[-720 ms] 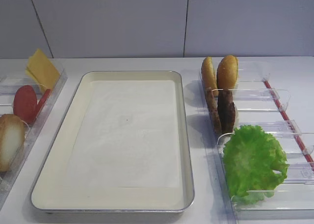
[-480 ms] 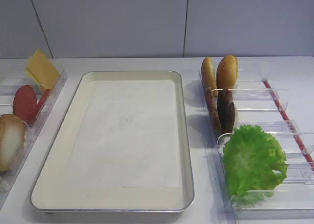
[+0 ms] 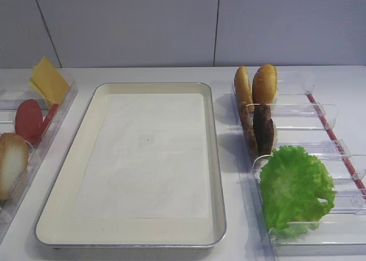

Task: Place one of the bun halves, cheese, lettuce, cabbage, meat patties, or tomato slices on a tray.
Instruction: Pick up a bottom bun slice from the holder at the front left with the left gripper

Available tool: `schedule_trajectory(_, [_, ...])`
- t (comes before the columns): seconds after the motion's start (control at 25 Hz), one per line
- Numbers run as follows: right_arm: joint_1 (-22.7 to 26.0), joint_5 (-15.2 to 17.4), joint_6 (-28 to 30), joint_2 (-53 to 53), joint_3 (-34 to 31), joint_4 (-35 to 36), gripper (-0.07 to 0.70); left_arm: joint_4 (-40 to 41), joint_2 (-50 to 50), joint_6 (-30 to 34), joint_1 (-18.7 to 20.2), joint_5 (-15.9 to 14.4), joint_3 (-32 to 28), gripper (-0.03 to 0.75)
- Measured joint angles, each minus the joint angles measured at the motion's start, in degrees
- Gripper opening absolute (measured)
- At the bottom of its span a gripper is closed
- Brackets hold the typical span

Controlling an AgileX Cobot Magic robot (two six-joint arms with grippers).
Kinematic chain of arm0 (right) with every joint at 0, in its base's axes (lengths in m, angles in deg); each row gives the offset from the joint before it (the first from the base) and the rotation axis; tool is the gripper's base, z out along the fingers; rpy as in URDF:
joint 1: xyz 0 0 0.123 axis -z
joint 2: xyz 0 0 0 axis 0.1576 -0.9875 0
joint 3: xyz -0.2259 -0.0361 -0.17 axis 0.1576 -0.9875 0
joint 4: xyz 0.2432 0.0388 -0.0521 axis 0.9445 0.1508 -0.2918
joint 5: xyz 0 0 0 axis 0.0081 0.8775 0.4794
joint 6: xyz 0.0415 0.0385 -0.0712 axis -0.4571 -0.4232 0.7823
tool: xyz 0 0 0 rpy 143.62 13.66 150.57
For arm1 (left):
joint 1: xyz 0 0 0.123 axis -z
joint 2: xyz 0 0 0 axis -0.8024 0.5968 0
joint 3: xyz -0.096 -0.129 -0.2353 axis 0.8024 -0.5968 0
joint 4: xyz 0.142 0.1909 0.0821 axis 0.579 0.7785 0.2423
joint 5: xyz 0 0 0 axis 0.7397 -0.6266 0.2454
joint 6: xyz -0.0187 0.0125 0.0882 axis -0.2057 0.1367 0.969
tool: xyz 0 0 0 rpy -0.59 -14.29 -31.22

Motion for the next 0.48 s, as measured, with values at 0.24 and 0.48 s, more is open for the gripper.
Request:
schedule_trajectory(0.24, [0.00, 0.00, 0.00, 0.00, 0.00, 0.00, 0.470, 0.00, 0.00, 0.00, 0.00, 0.00, 0.00, 0.472])
schedule_trajectory(0.48, [0.00, 0.00, 0.00, 0.00, 0.00, 0.00, 0.470, -1.35, 0.00, 0.00, 0.00, 0.00, 0.00, 0.472])
